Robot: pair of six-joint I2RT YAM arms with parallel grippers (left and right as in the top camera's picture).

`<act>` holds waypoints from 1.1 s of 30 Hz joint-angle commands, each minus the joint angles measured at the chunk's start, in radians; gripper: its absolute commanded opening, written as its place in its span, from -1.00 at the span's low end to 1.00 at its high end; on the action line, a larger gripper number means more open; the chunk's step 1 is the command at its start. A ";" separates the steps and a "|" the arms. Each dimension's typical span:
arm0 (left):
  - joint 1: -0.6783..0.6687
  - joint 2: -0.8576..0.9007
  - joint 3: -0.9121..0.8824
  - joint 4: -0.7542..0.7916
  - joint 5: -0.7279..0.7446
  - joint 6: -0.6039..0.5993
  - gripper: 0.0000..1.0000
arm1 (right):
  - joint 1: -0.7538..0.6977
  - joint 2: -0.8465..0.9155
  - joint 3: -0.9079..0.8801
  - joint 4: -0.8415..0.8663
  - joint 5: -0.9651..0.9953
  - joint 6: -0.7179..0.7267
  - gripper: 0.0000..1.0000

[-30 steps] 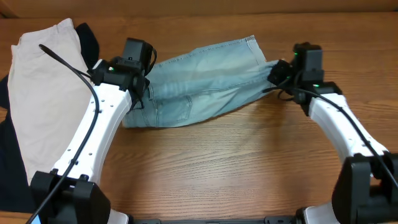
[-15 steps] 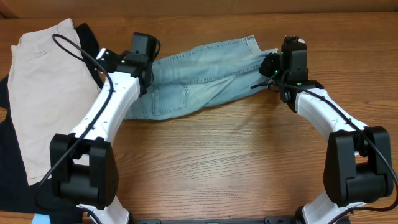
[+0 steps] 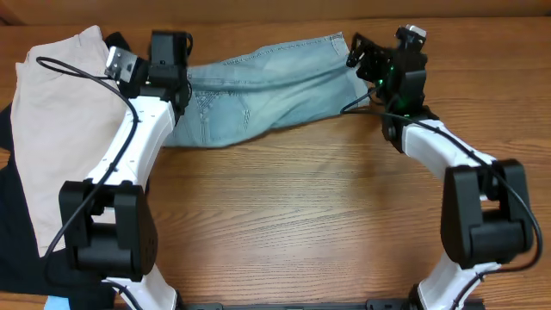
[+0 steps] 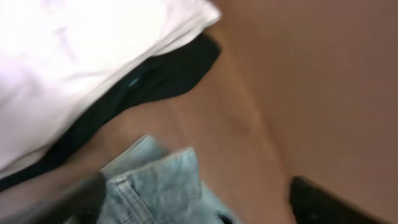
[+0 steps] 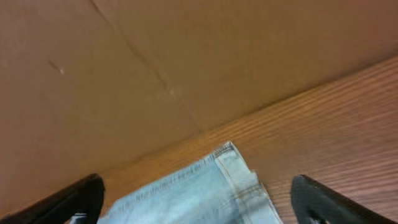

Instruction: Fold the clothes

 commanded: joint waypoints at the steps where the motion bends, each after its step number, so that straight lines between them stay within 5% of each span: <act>1: 0.013 0.028 0.002 0.045 -0.001 0.164 0.99 | 0.006 0.041 0.011 -0.024 0.017 -0.020 1.00; 8: 0.024 0.019 0.049 -0.082 0.138 0.449 1.00 | 0.005 0.026 0.016 -0.237 -0.060 -0.109 1.00; 16: 0.024 0.019 0.068 -0.246 0.349 0.462 1.00 | 0.023 0.041 0.017 -0.276 -0.089 -0.300 0.89; 23: 0.024 0.019 0.068 -0.273 0.353 0.499 0.99 | 0.043 0.127 0.150 -0.425 -0.098 -0.480 0.82; 33: 0.024 0.019 0.068 -0.327 0.349 0.506 1.00 | 0.059 0.230 0.343 -0.630 -0.099 -0.500 0.75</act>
